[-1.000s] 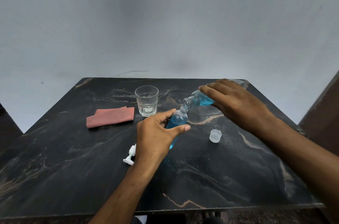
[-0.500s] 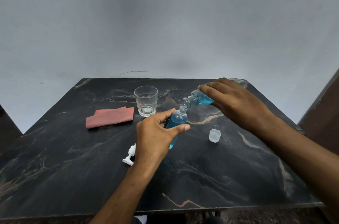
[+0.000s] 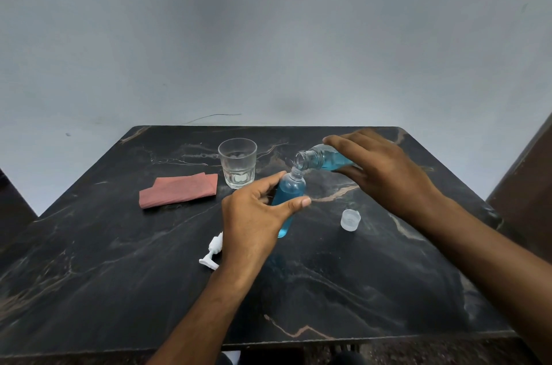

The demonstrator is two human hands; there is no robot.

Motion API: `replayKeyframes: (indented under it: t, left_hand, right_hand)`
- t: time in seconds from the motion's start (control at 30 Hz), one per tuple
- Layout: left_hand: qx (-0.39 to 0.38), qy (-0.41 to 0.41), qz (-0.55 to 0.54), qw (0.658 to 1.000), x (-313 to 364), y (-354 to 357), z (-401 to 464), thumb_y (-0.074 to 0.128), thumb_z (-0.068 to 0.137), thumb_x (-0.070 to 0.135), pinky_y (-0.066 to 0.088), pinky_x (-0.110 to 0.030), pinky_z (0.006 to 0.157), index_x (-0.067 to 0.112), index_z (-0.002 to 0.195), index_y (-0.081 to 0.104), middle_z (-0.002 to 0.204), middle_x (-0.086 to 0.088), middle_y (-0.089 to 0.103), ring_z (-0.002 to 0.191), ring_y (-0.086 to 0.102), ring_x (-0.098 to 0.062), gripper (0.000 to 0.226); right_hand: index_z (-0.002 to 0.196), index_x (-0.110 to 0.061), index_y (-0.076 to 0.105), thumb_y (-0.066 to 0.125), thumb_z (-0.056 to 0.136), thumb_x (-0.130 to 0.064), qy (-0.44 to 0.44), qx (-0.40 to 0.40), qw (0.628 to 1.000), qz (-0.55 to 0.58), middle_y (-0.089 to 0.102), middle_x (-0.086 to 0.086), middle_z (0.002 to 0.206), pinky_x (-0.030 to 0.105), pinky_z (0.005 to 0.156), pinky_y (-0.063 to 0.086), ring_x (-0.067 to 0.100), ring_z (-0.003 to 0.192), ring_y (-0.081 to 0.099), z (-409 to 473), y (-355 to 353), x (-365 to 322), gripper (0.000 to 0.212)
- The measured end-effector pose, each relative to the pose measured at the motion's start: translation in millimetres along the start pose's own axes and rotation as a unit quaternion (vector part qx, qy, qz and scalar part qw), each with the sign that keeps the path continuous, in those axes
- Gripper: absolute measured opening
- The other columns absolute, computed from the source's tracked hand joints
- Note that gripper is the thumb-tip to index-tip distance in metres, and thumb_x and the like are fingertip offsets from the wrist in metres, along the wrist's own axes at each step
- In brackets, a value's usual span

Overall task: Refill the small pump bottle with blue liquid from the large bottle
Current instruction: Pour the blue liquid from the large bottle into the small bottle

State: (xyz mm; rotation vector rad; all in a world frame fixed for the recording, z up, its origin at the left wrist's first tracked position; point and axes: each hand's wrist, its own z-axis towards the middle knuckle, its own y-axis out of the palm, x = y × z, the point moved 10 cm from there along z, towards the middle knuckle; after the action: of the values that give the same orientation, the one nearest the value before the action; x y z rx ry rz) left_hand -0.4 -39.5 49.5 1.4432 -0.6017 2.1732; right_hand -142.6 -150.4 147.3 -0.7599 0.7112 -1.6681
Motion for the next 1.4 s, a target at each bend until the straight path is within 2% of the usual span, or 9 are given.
replayKeyframes:
  t: [0.07,0.3,0.47,0.57,0.73,0.97,1.1,1.27,1.4]
  left_hand:
    - [0.004,0.002,-0.003,1.000,2,0,0,0.096,0.058,0.031,0.060,-0.015,0.078,0.047,0.097,0.074,0.087,0.037,0.073,0.087,0.075,0.008,0.047]
    - [0.015,-0.009,-0.034,0.999,-2,-4,0,0.093,0.057,0.040,0.062,-0.024,0.083,0.025,0.113,0.078,0.098,0.018,0.080,0.091,0.077,0.000,0.060]
    - [0.020,-0.035,-0.033,0.999,-20,-13,1,0.090,0.054,0.043,0.063,-0.035,0.087,0.030,0.107,0.077,0.097,0.013,0.081,0.091,0.078,-0.007,0.056]
    - [0.018,-0.044,-0.023,0.999,-28,-19,1,0.093,0.059,0.034,0.062,-0.036,0.089,0.029,0.106,0.076,0.098,0.012,0.081,0.092,0.078,-0.008,0.050]
    - [0.016,-0.046,-0.016,0.999,-36,-26,2,0.093,0.069,0.022,0.061,-0.031,0.090,0.022,0.112,0.077,0.101,0.011,0.081,0.095,0.077,-0.006,0.046]
    - [-0.012,-0.049,-0.009,0.999,-42,-26,2,0.087,0.078,0.015,0.058,-0.034,0.099,0.024,0.118,0.074,0.111,0.008,0.080,0.105,0.075,-0.009,0.044]
    - [-0.026,-0.038,0.011,0.999,-38,-23,0,0.085,0.081,0.013,0.057,-0.024,0.096,0.044,0.106,0.069,0.109,0.016,0.078,0.105,0.073,-0.002,0.043]
    - [-0.030,-0.045,0.024,0.998,-39,-22,-3,0.082,0.084,0.010,0.056,-0.028,0.100,0.031,0.120,0.069,0.115,0.012,0.076,0.108,0.072,-0.003,0.044]
    - [-0.030,-0.056,0.031,0.998,-43,-23,-6,0.081,0.086,0.011,0.055,-0.034,0.105,0.023,0.124,0.070,0.117,0.009,0.076,0.111,0.071,-0.005,0.042]
  right_hand:
    - [0.132,-0.005,0.060,0.075,0.087,-0.015,0.016,0.004,1.000,0.006,0.068,0.011,0.116,0.040,0.079,0.054,0.031,0.104,0.063,0,0,1,0.049]
    - [0.133,-0.009,0.058,0.079,0.083,-0.024,0.118,0.041,0.991,0.057,0.069,0.012,0.115,0.034,0.082,0.053,0.029,0.102,0.065,-5,3,10,0.055]
    - [0.128,-0.015,0.061,0.084,0.075,-0.037,0.210,0.086,0.965,0.133,0.071,-0.002,0.110,0.009,0.080,0.043,-0.004,0.090,0.055,-9,4,20,0.062]
    - [0.124,-0.015,0.063,0.086,0.070,-0.038,0.232,0.114,0.948,0.184,0.063,-0.015,0.101,-0.005,0.075,0.040,-0.008,0.085,0.057,-12,7,19,0.062]
    - [0.122,-0.020,0.064,0.084,0.065,-0.046,0.291,0.111,0.911,0.269,0.067,-0.016,0.100,0.008,0.075,0.054,0.000,0.087,0.068,-22,26,25,0.065]
    - [0.108,-0.019,0.068,0.089,0.059,-0.022,0.324,0.052,0.767,0.551,0.078,-0.002,0.101,0.029,0.077,0.061,0.015,0.094,0.075,-39,74,37,0.053]
    - [0.115,-0.012,0.068,0.091,0.060,-0.016,0.337,0.002,0.739,0.583,0.077,0.007,0.108,0.041,0.088,0.059,0.025,0.102,0.073,-52,96,39,0.060]
    - [0.118,-0.005,0.065,0.089,0.061,-0.007,0.329,-0.020,0.718,0.613,0.076,0.011,0.110,0.038,0.087,0.060,0.028,0.104,0.072,-59,102,36,0.061]
    - [0.118,-0.006,0.063,0.086,0.064,-0.003,0.316,-0.044,0.728,0.607,0.075,0.010,0.111,0.031,0.083,0.059,0.026,0.104,0.072,-59,99,33,0.059]
